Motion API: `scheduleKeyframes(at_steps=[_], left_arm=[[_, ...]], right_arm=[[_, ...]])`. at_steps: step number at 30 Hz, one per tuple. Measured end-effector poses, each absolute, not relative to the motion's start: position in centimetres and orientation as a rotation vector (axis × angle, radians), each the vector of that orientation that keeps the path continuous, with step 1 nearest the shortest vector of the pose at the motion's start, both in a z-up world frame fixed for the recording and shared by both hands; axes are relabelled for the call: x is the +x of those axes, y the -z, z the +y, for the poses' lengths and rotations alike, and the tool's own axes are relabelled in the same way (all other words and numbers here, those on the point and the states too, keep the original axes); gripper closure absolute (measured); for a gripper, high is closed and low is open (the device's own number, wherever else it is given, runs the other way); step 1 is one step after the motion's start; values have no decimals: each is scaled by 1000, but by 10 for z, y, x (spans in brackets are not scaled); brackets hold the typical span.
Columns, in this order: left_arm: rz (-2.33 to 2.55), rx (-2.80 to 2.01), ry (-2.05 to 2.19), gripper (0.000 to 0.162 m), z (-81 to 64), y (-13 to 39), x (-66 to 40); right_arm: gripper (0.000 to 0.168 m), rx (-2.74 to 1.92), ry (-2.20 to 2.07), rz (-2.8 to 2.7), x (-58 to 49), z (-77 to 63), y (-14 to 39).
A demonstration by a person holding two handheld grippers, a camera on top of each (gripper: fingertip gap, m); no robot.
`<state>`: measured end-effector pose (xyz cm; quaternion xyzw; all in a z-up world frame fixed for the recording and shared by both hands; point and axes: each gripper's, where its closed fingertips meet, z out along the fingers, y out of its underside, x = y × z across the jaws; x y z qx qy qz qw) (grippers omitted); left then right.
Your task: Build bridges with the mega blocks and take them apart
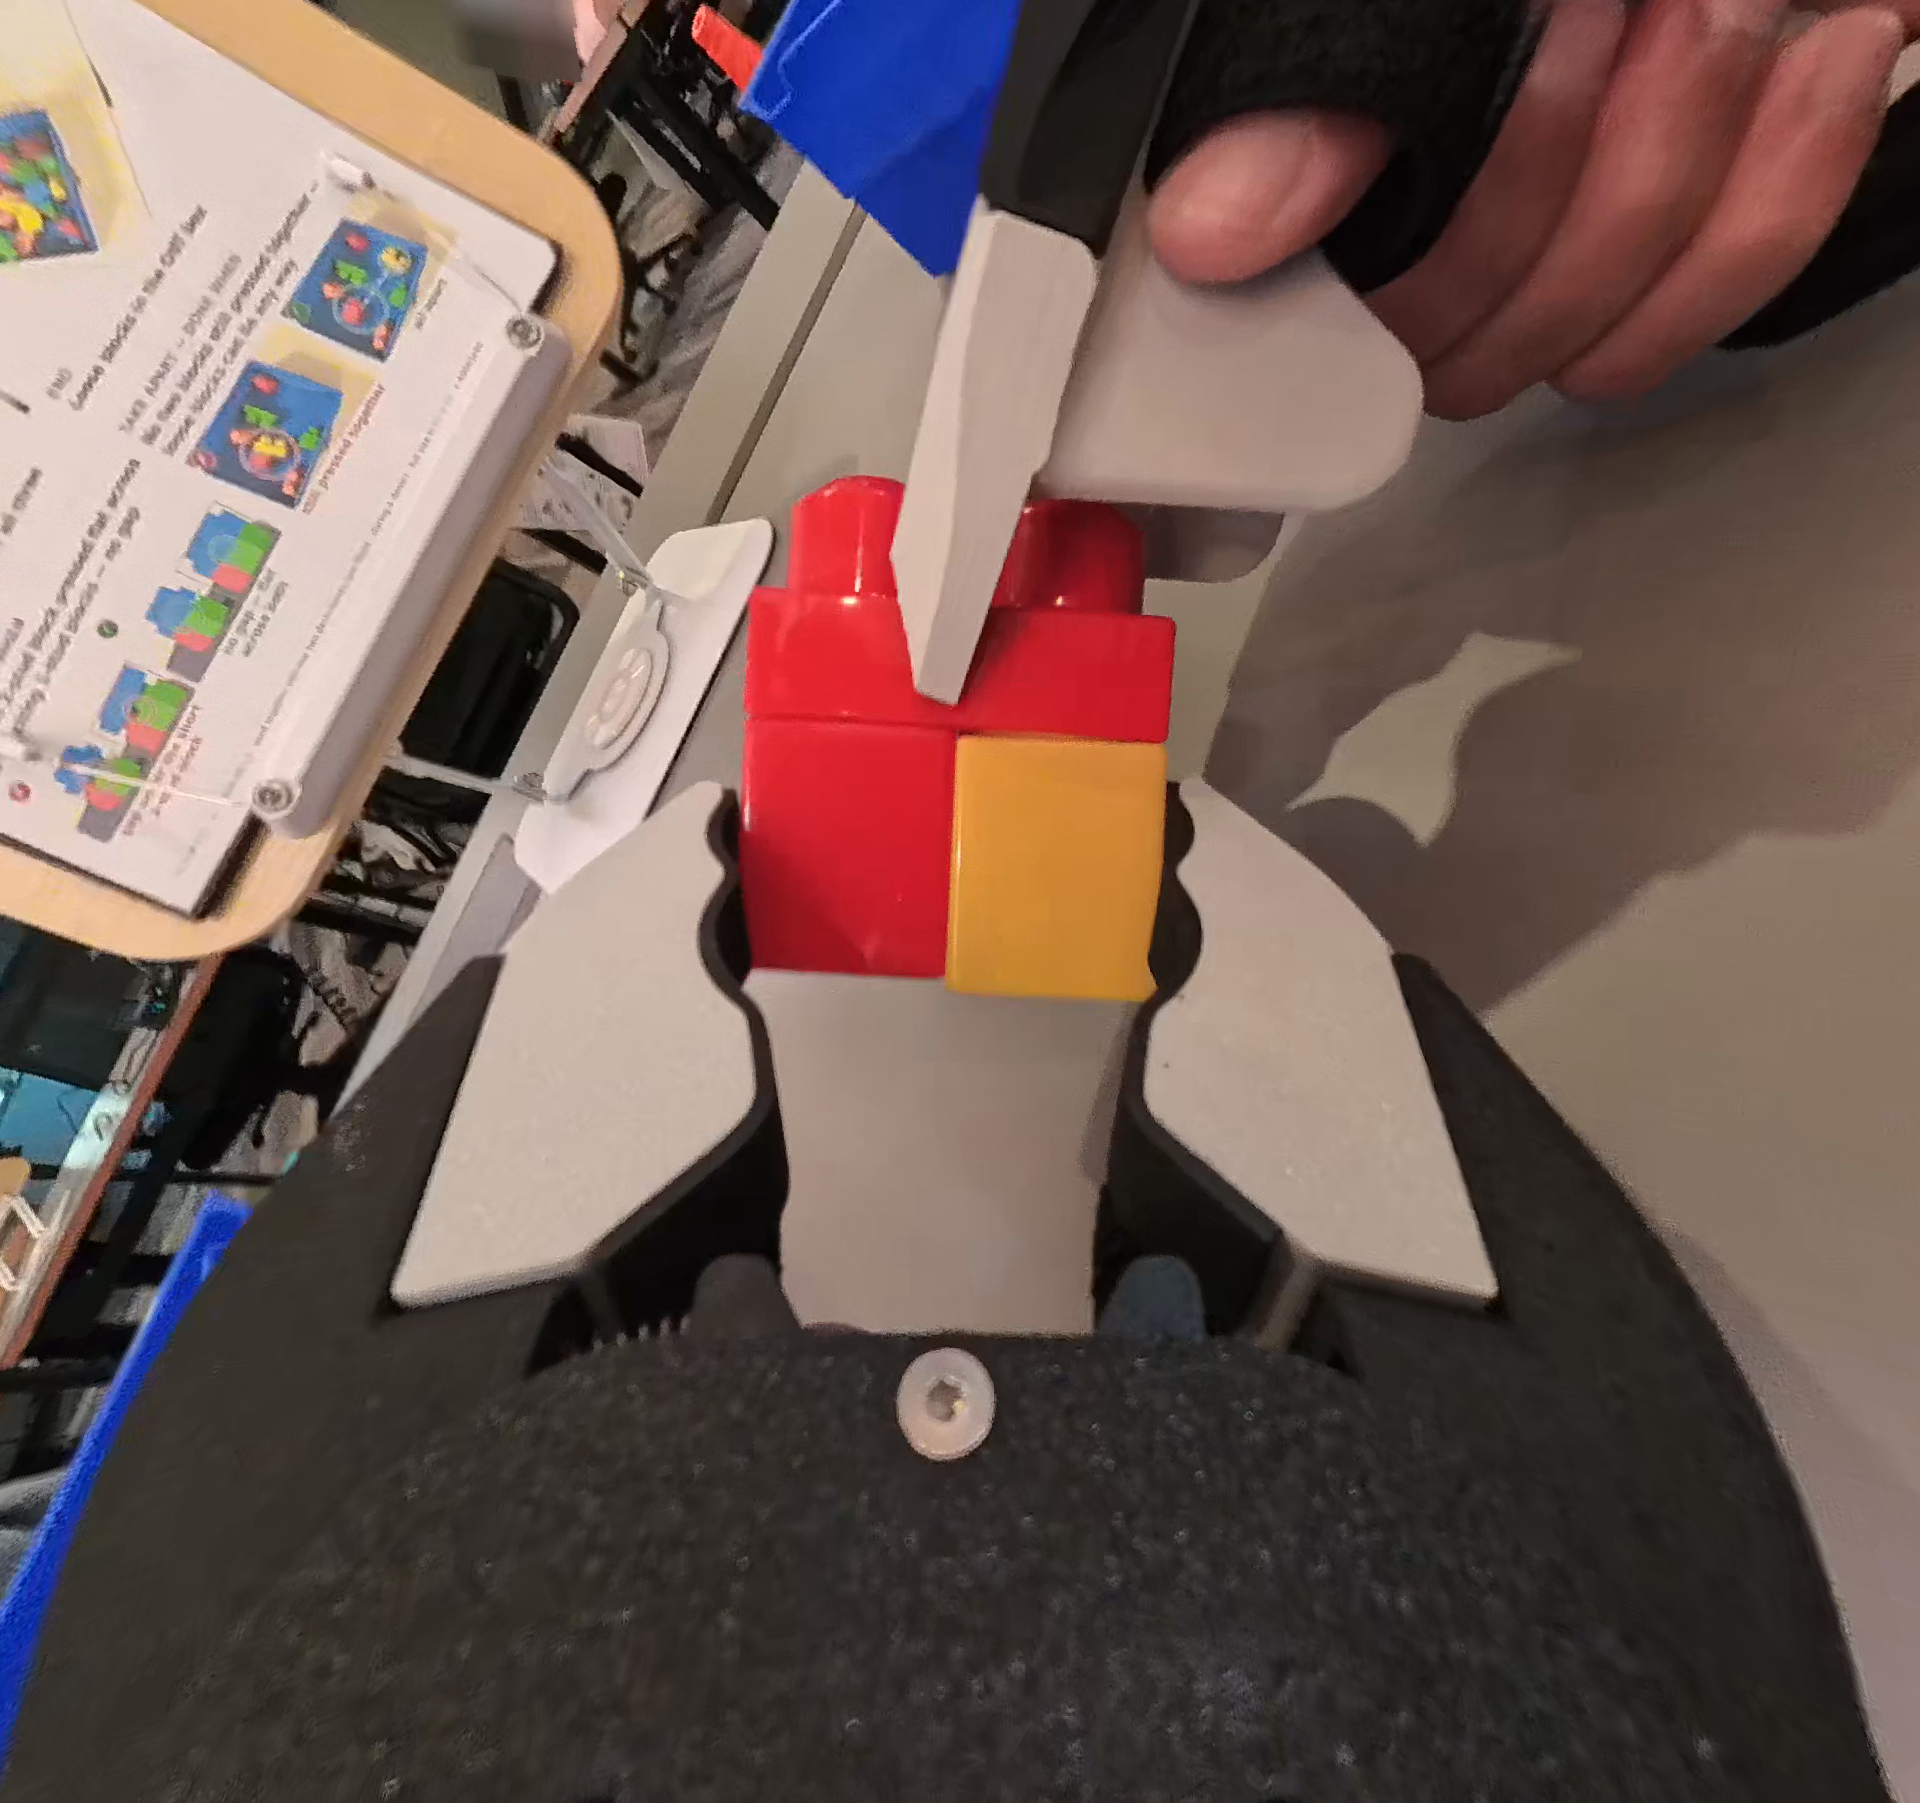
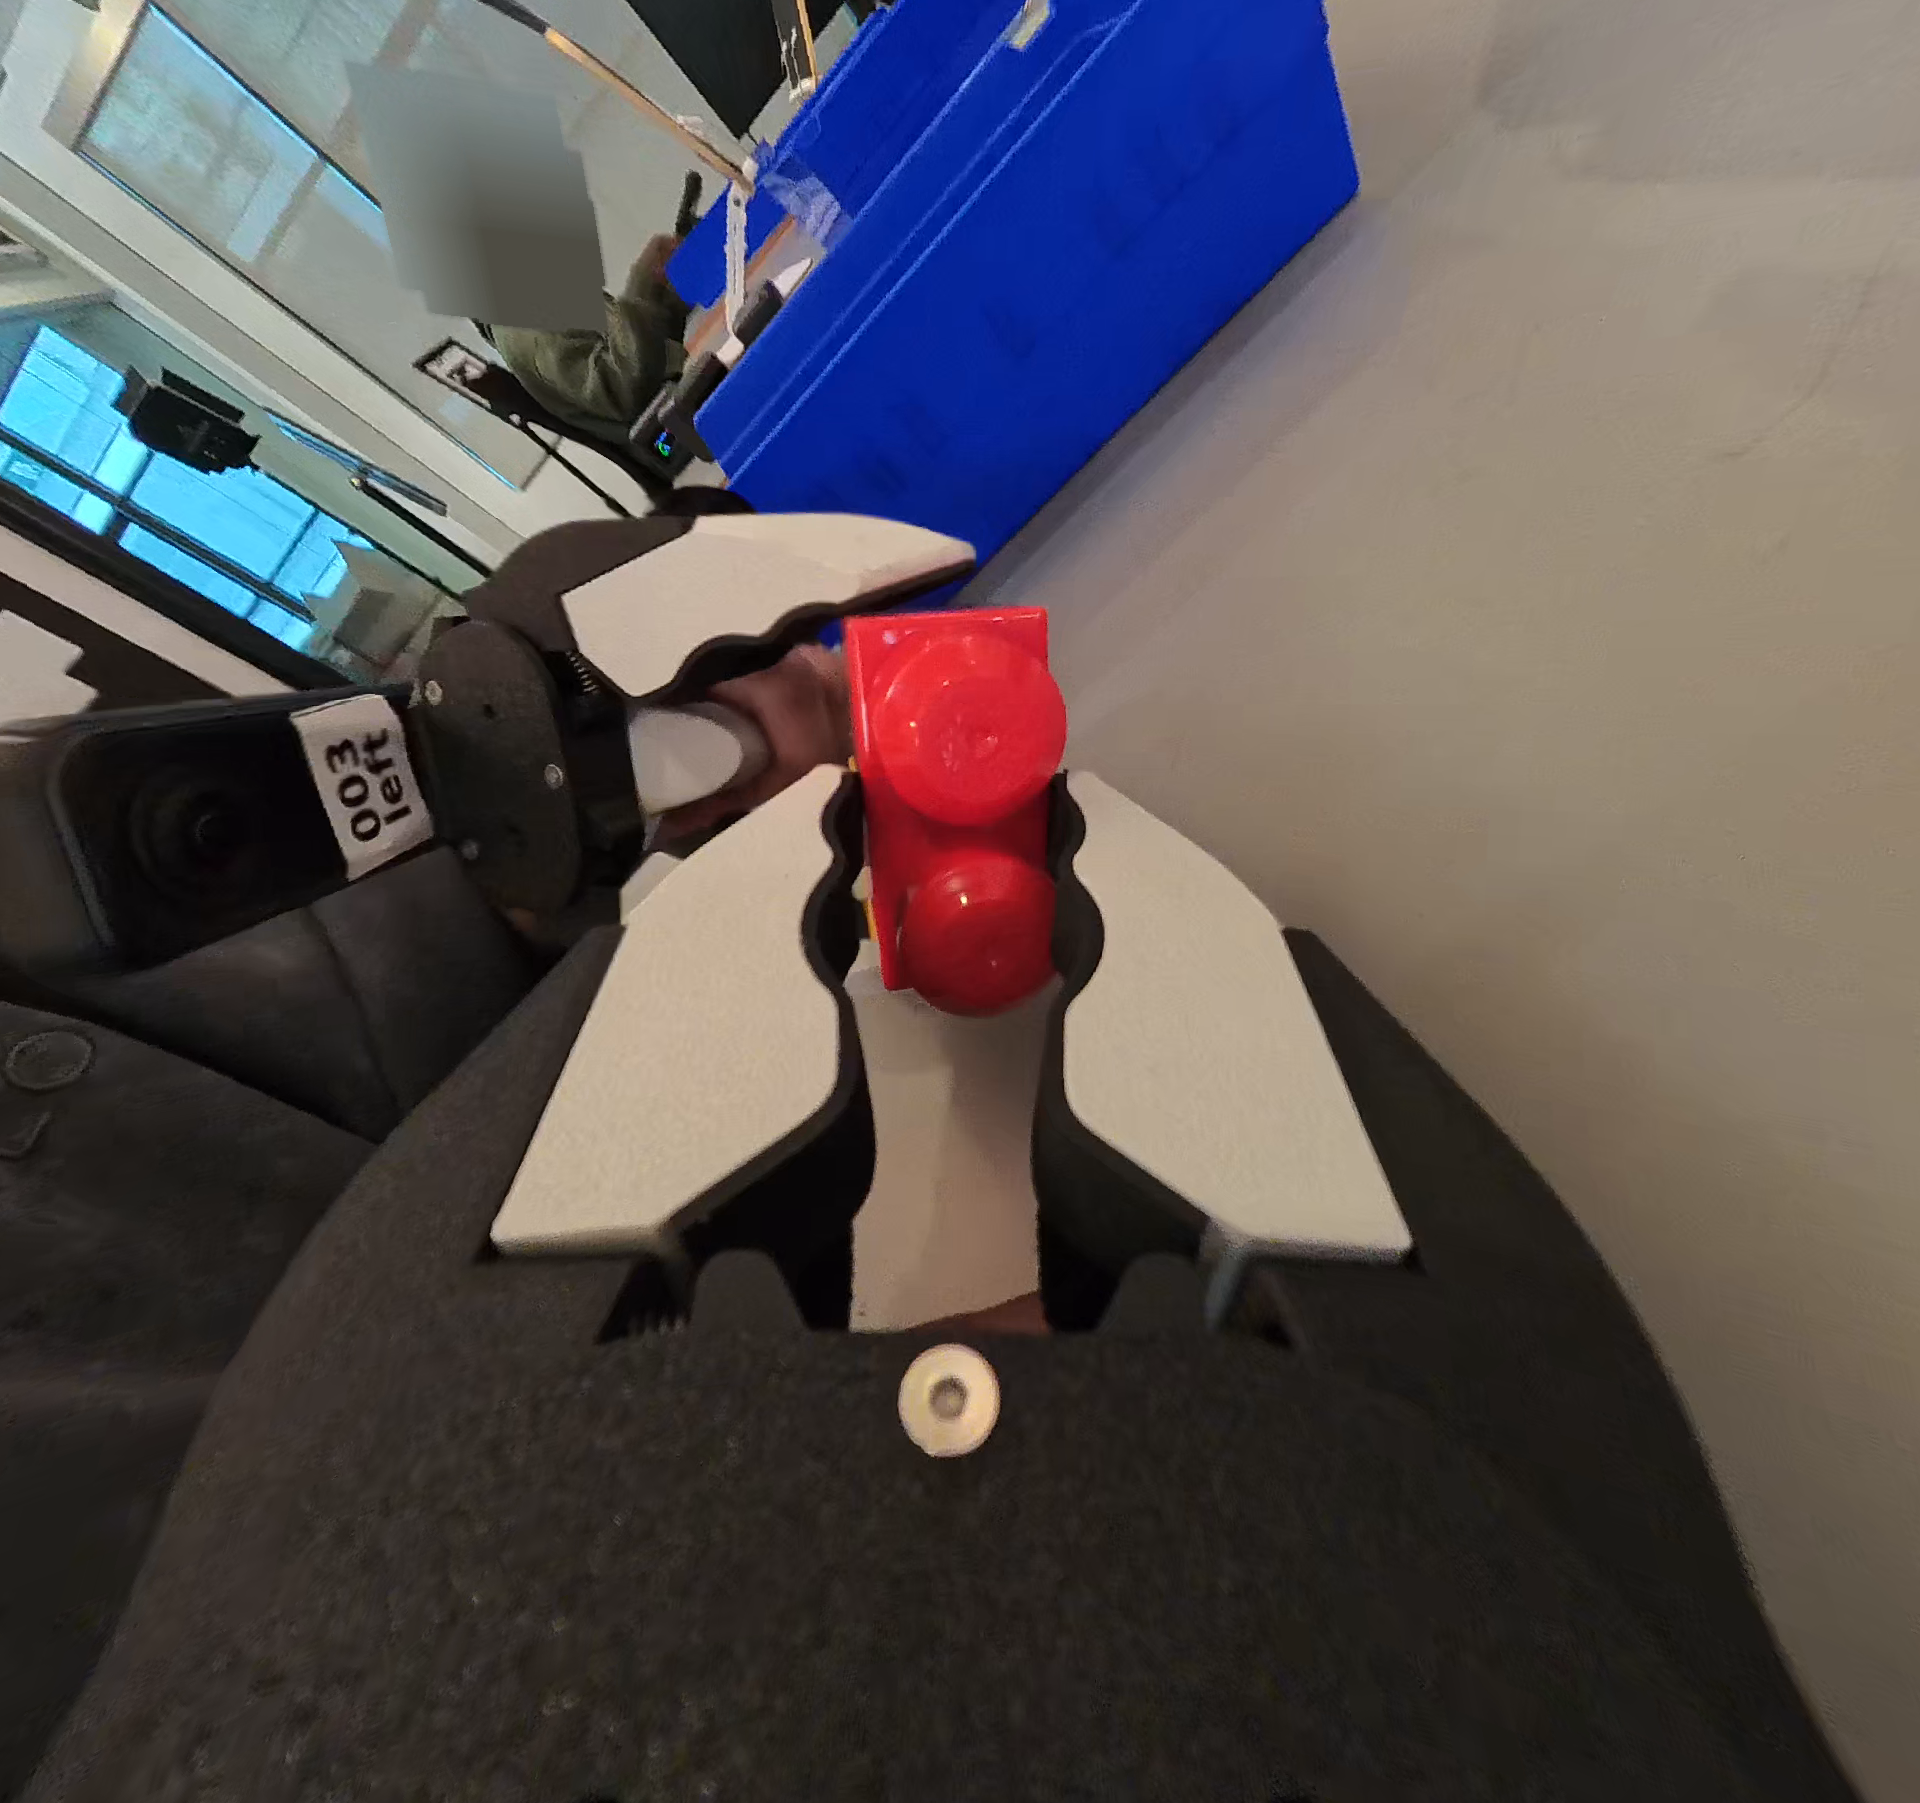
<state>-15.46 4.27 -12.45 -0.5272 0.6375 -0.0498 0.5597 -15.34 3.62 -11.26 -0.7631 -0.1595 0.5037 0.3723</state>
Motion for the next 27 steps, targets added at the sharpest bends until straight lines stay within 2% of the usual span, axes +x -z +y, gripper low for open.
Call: scheduleKeyframes(at_steps=[5, 11, 15, 17, 19, 21, 27], left_arm=[[1441, -1364, 301, 93, 38, 105, -169], [1252, -1717, 1053, 83, 25, 109, -166], [1159, -1711, 1470, 97, 12, 99, -159], [1125, -1669, 1548, 108, 12, 93, -161], [1091, -1662, 1594, 109, 14, 91, -161], [1076, -1676, 1606, 123, 17, 92, -161], [1078, -1708, 1653, 125, 20, 97, -163]], right_arm=[[134, -1922, -1327, -290, -136, 45, 113], [134, -1790, -1391, -285, -136, 37, 92], [134, -1765, -1402, -309, -141, 32, 87], [134, -1738, -1437, -308, -142, 29, 82], [134, -1735, -1424, -295, -142, 29, 81], [134, -1722, -1435, -296, -144, 28, 79], [134, -1730, -1430, -282, -146, 29, 83]])
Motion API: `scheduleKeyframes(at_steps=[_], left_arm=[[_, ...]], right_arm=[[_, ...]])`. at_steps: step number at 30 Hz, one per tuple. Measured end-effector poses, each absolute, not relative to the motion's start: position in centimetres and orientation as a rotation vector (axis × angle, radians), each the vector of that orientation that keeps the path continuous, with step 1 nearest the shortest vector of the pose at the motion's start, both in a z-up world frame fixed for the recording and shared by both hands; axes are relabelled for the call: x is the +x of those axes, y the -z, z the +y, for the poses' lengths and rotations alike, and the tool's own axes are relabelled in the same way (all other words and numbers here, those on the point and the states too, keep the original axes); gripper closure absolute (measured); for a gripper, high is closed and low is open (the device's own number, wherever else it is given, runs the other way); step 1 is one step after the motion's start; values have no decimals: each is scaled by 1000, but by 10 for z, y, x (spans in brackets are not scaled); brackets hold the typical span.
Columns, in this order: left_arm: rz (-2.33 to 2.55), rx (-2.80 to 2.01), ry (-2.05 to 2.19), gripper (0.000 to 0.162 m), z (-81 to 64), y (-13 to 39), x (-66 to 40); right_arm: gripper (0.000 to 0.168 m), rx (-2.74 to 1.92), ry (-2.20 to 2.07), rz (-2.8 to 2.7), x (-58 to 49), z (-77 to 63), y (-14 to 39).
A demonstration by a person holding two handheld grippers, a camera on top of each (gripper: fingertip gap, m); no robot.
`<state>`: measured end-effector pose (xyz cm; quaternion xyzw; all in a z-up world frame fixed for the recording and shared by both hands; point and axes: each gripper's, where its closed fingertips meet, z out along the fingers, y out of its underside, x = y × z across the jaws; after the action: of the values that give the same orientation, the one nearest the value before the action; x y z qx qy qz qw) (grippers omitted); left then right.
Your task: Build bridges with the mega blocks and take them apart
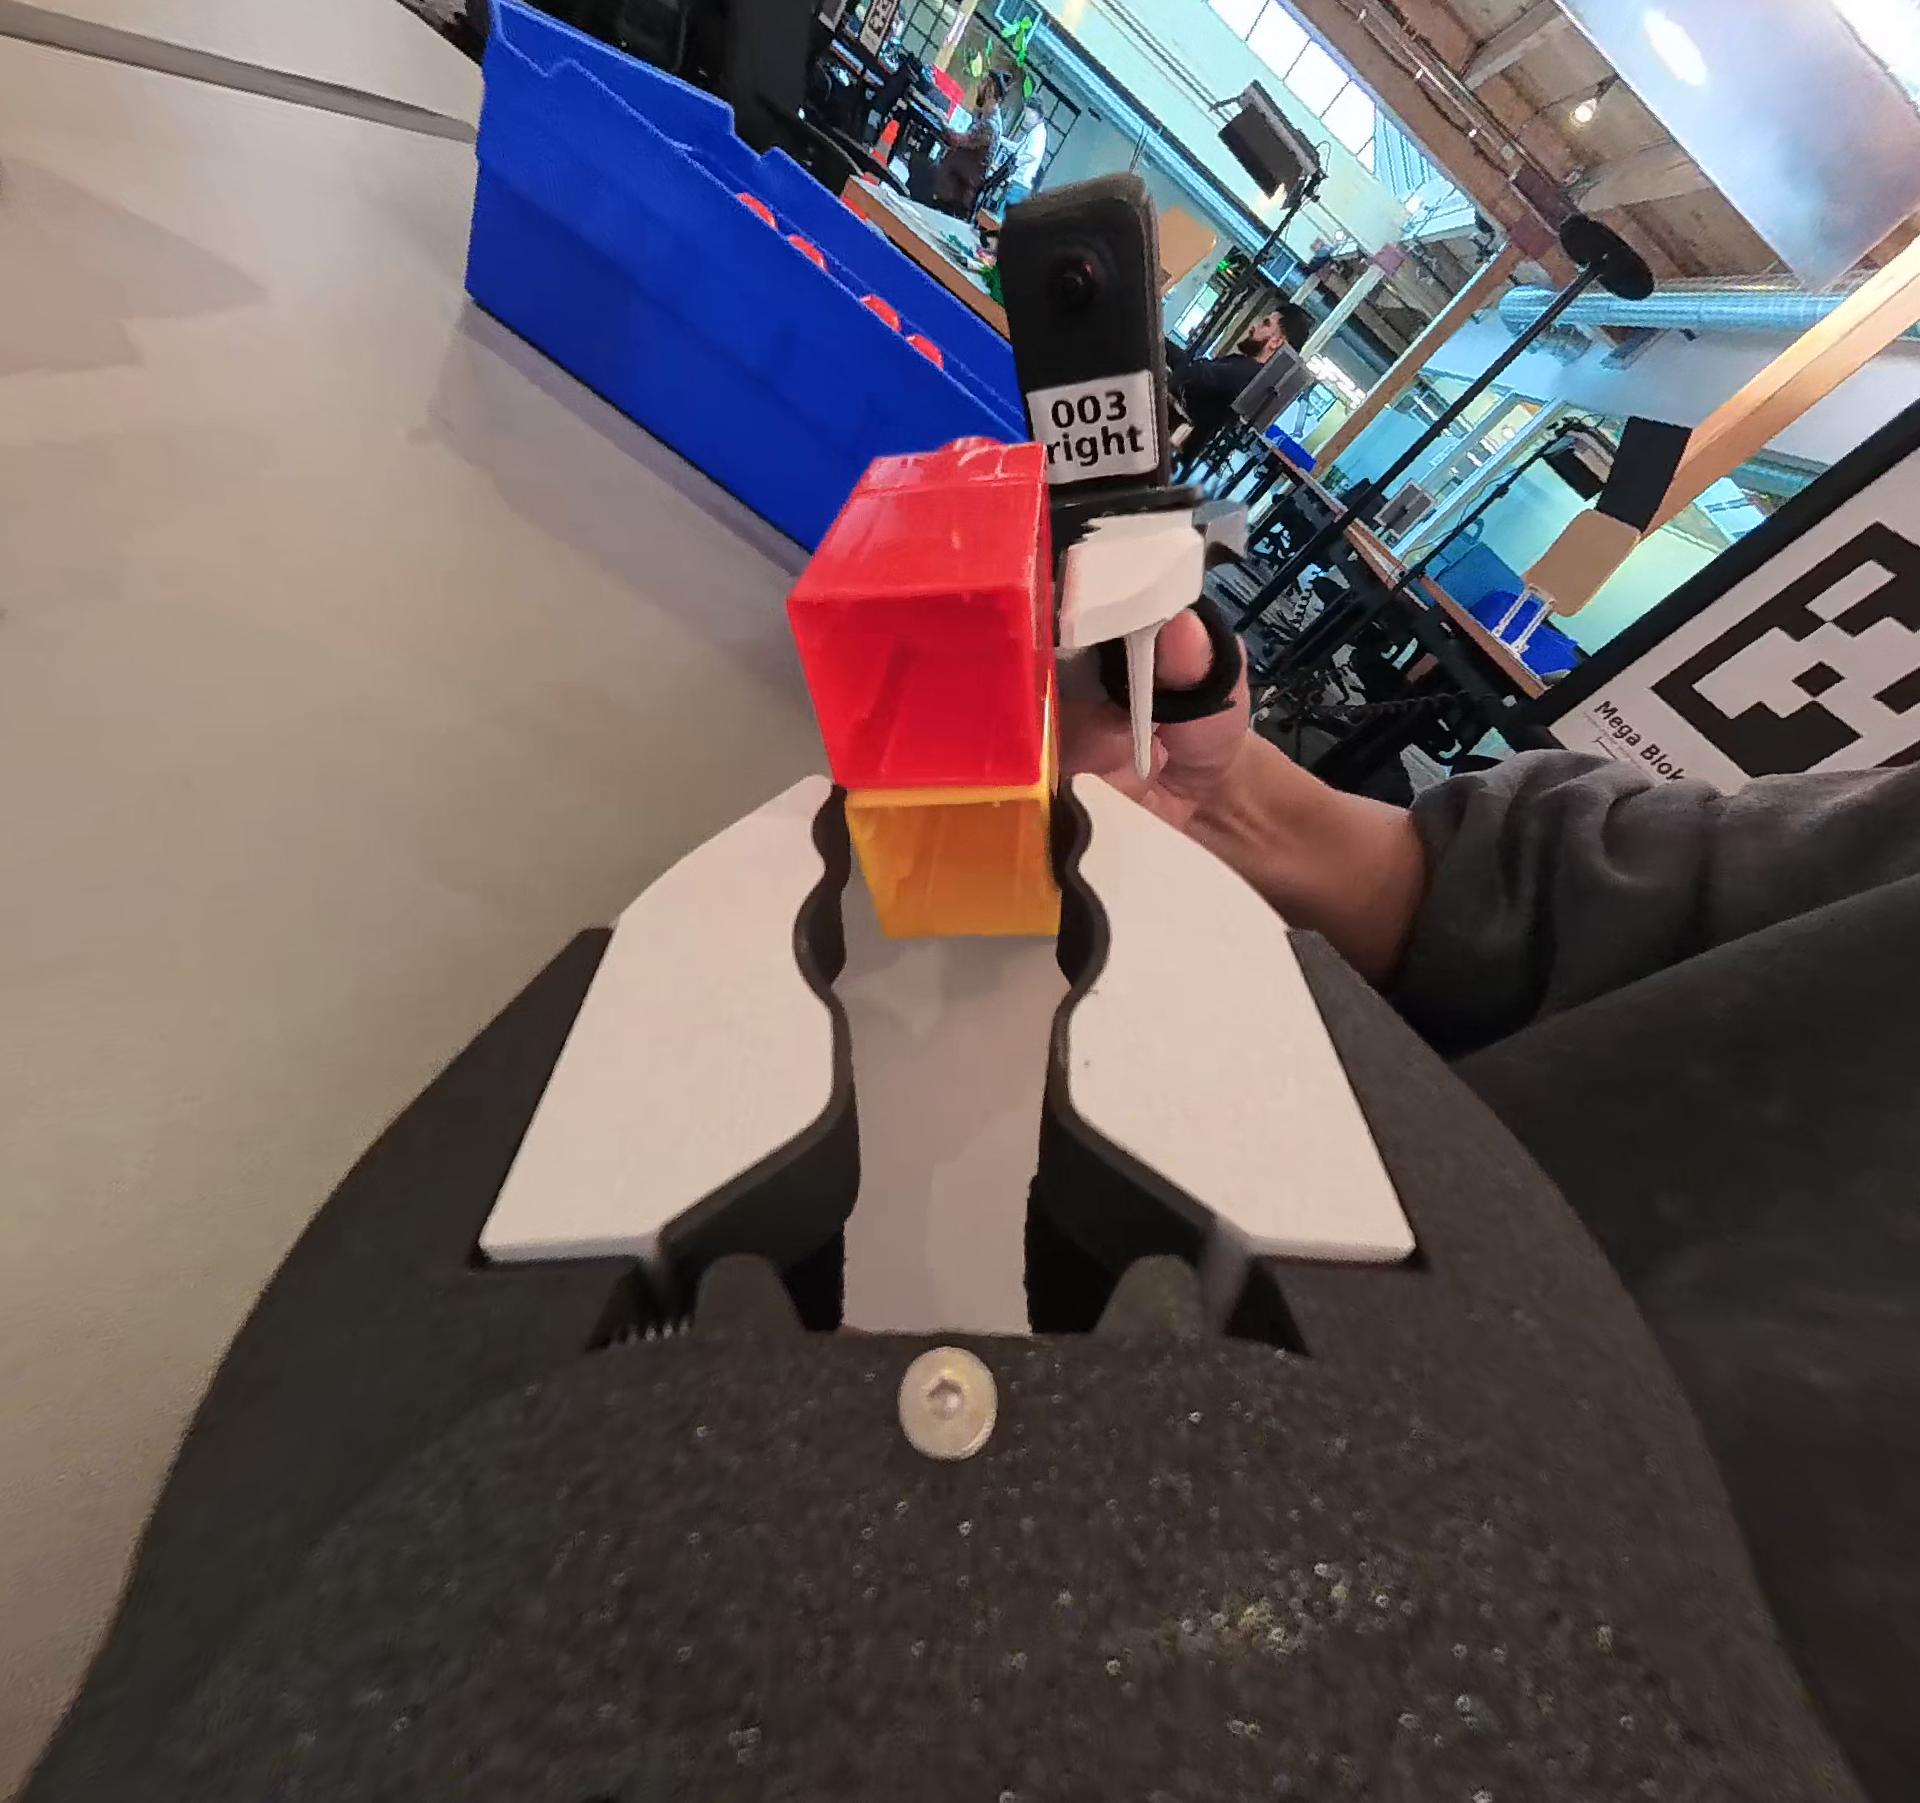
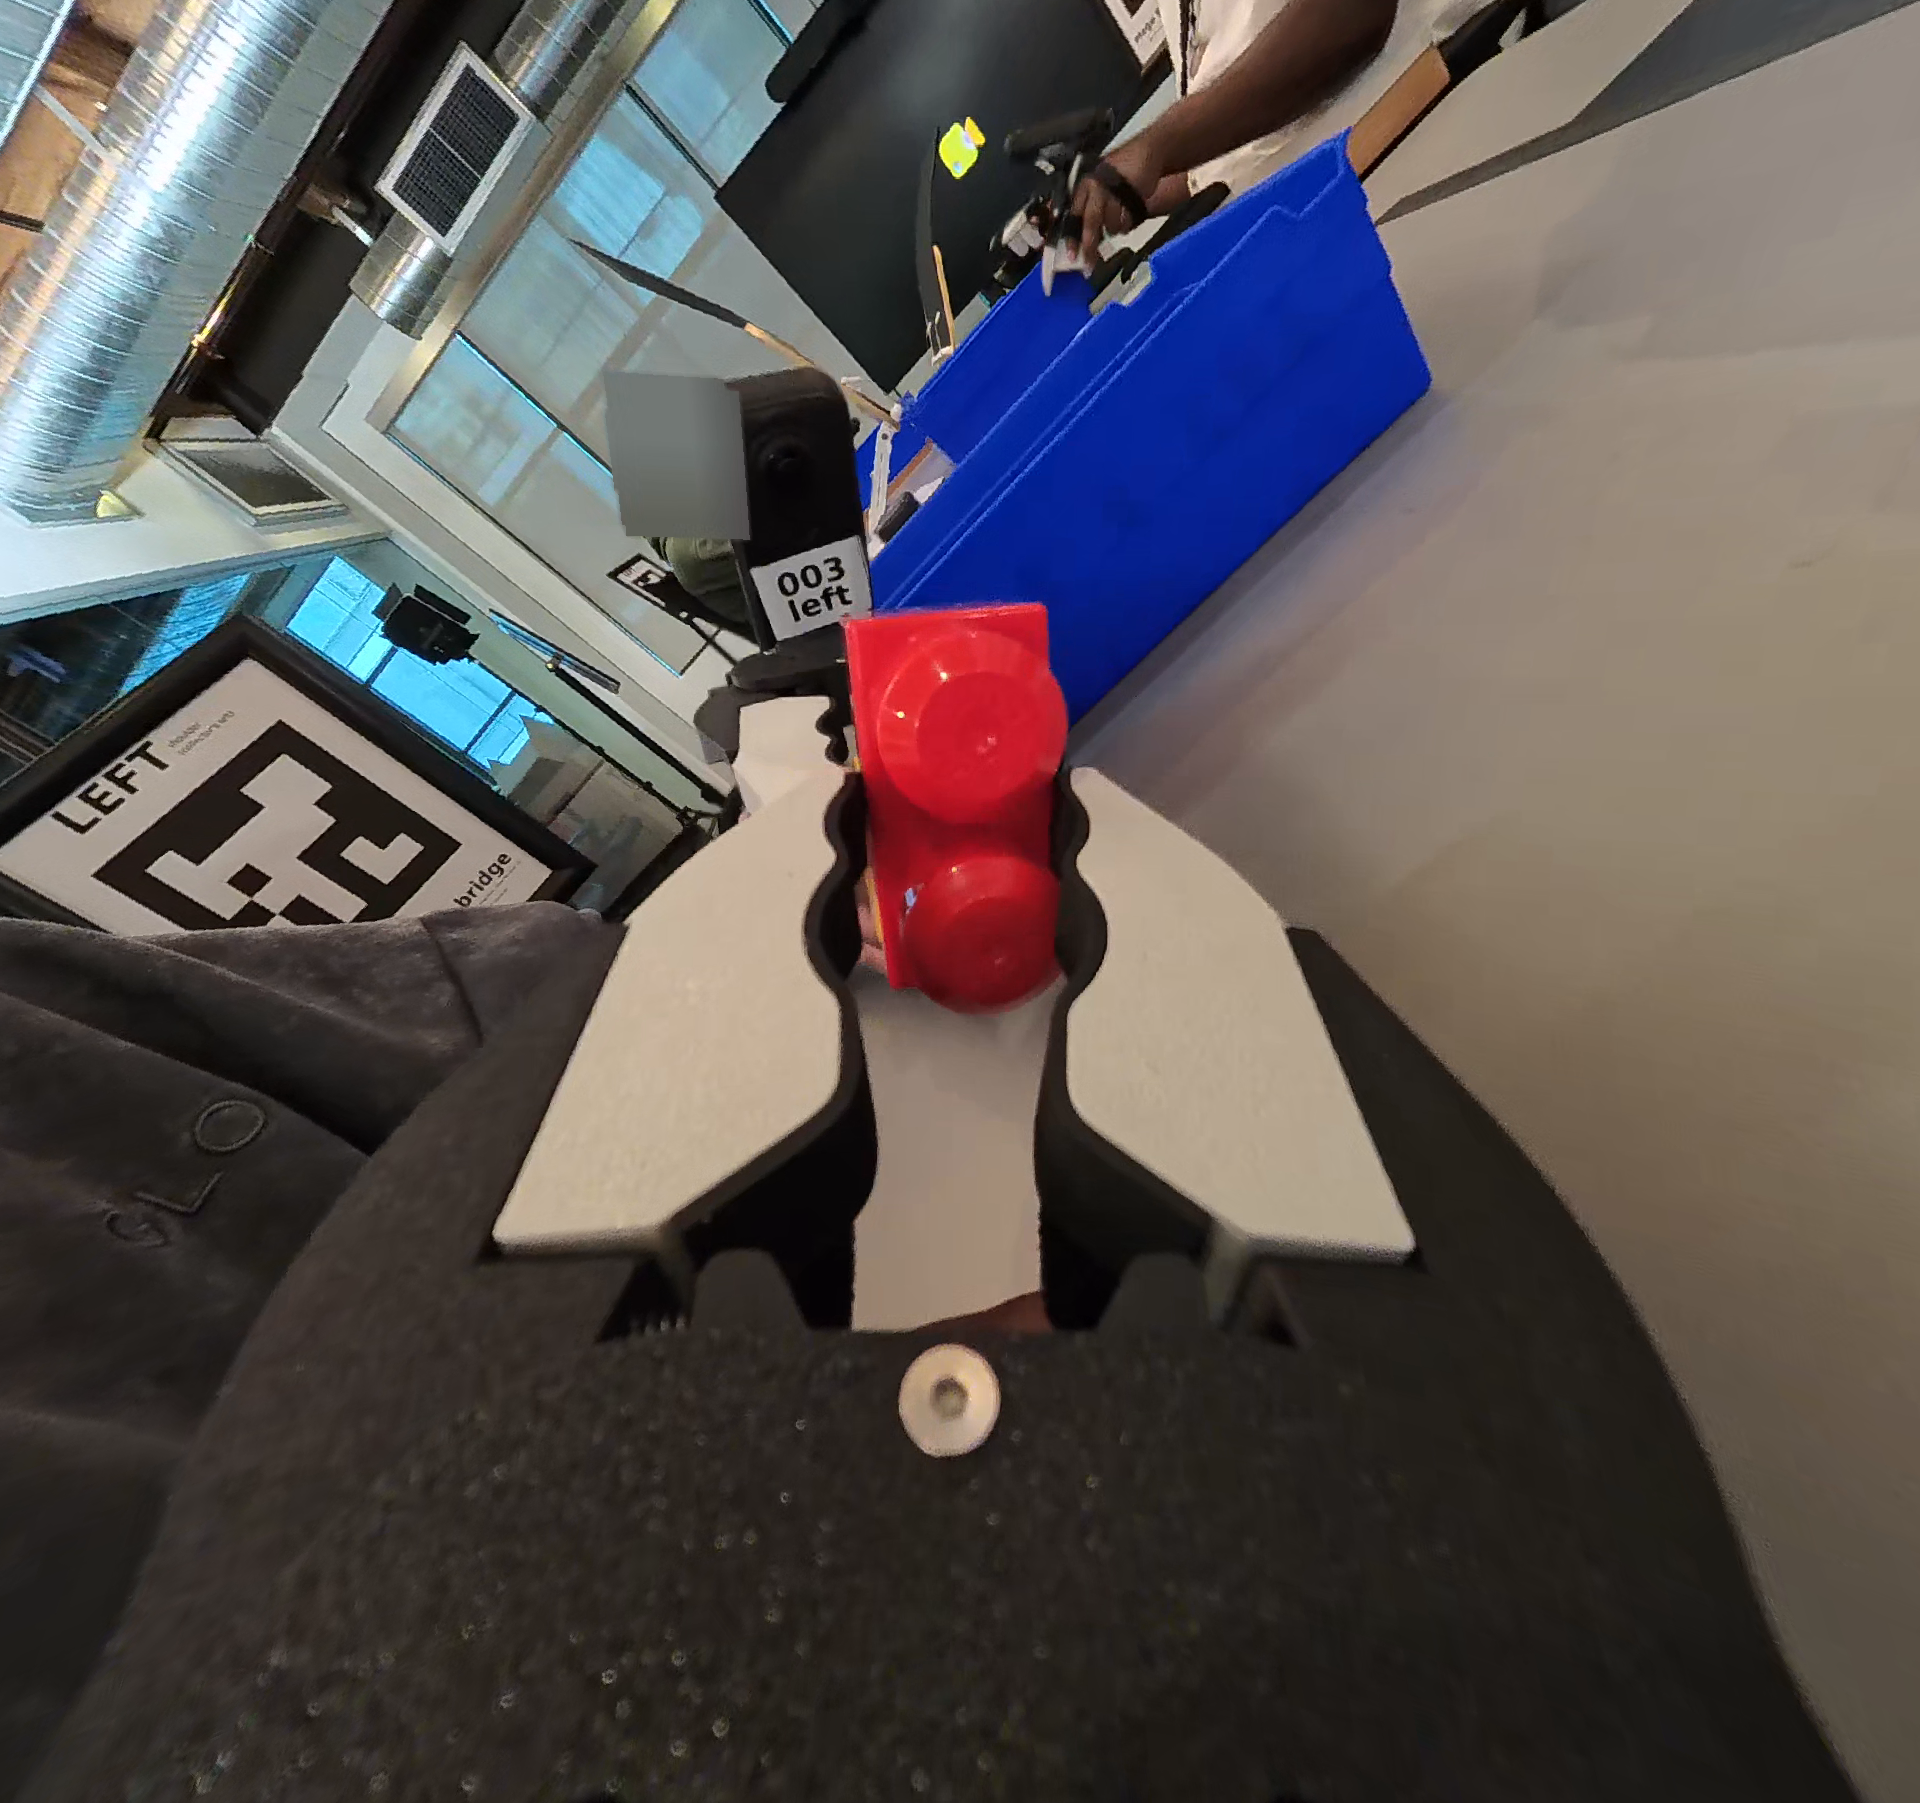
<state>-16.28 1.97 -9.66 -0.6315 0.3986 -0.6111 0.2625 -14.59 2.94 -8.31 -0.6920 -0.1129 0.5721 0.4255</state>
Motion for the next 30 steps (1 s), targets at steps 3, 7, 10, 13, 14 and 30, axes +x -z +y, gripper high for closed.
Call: scheduleKeyframes(at_steps=[3, 7, 10, 13, 14, 30], left_arm=[[1068, -1706, 1677, 125, 21, 97, -163], [1061, -1705, 1695, 125, 21, 98, -163], [1050, -1707, 1697, 125, 22, 98, -162], [1041, -1706, 1693, 125, 24, 98, -163], [1043, -1706, 1685, 125, 24, 99, -163], [727, -1385, 243, 107, 100, 70, -232]], right_arm=[[134, -1718, -1428, -251, -146, 31, 84], [134, -1719, -1422, -250, -147, 29, 85], [134, -1722, -1414, -254, -147, 30, 85], [134, -1730, -1406, -258, -149, 30, 87], [134, -1726, -1404, -255, -149, 31, 86], [134, -1842, -874, -157, -96, 53, 87]])
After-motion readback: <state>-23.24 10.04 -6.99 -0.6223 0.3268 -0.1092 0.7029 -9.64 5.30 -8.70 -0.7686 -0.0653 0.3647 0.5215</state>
